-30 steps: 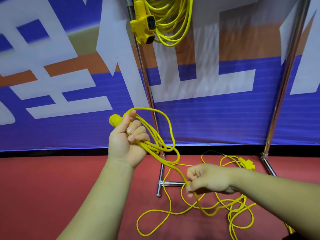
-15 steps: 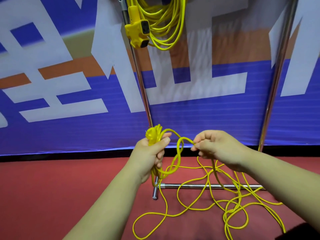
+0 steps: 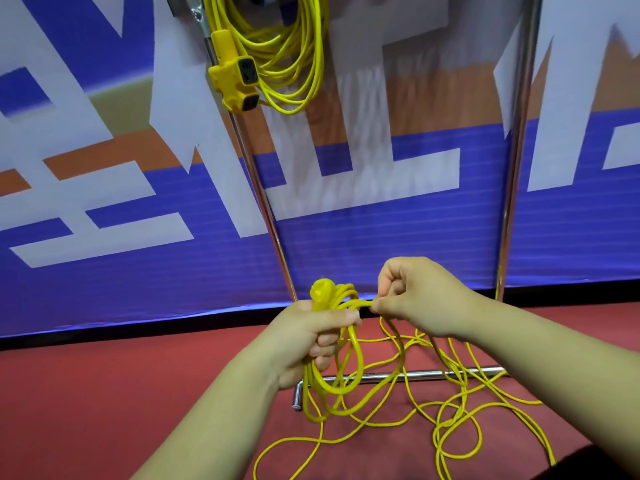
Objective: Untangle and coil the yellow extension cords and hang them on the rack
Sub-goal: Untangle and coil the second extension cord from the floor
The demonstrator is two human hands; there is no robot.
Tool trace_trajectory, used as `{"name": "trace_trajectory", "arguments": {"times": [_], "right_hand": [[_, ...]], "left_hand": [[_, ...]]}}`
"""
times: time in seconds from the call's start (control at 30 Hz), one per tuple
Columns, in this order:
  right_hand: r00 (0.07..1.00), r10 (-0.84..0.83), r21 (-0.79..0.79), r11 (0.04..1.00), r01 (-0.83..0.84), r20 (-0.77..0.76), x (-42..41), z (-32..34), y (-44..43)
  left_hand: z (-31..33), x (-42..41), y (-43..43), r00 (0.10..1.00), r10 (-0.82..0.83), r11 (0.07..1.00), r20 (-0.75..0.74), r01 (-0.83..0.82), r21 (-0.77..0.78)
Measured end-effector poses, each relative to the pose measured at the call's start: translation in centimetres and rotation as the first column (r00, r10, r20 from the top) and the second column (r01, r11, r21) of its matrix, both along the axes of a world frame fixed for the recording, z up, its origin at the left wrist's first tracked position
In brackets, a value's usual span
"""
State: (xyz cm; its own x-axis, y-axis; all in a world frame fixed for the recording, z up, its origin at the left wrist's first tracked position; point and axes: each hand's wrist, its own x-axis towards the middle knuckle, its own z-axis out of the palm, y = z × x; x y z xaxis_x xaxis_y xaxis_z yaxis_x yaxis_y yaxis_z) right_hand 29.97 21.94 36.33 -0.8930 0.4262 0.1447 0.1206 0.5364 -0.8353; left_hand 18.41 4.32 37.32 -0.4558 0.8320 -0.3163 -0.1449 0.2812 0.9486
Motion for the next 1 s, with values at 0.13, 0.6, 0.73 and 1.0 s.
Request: {"name": "trace_trajectory", "arguments": {"times": [0.13, 0.6, 0.73, 1.0], "right_hand": [[0.991, 0.1, -0.176, 0.978, -0.116, -0.093, 0.4, -0.1, 1.2], [0.937, 0.274, -0.383, 0.907, -0.175, 0.219, -0.2, -4.8, 3.2], [0.945, 0.181, -0.424, 0.904, -0.051, 0.273, -0.8, -4.8, 3.2], [0.935, -0.017, -0.699, 0.66, 0.276, 0.354, -1.8, -3.9, 2.4]], "left_hand": [[0.6, 0.2, 0.4, 0.997, 0.068, 0.991, -0.041, -0.063, 0.116], [2.8, -6.2, -3.5, 0.893, 0.415, 0.708, 0.171, -0.436, 0.556], [0.7, -7.6, -3.6, 0.809, 0.584, 0.707, 0.059, -0.544, 0.452], [-0.8, -8.2, -3.6, 0.789, 0.609, 0.705, 0.08, -0.585, 0.401]]}}
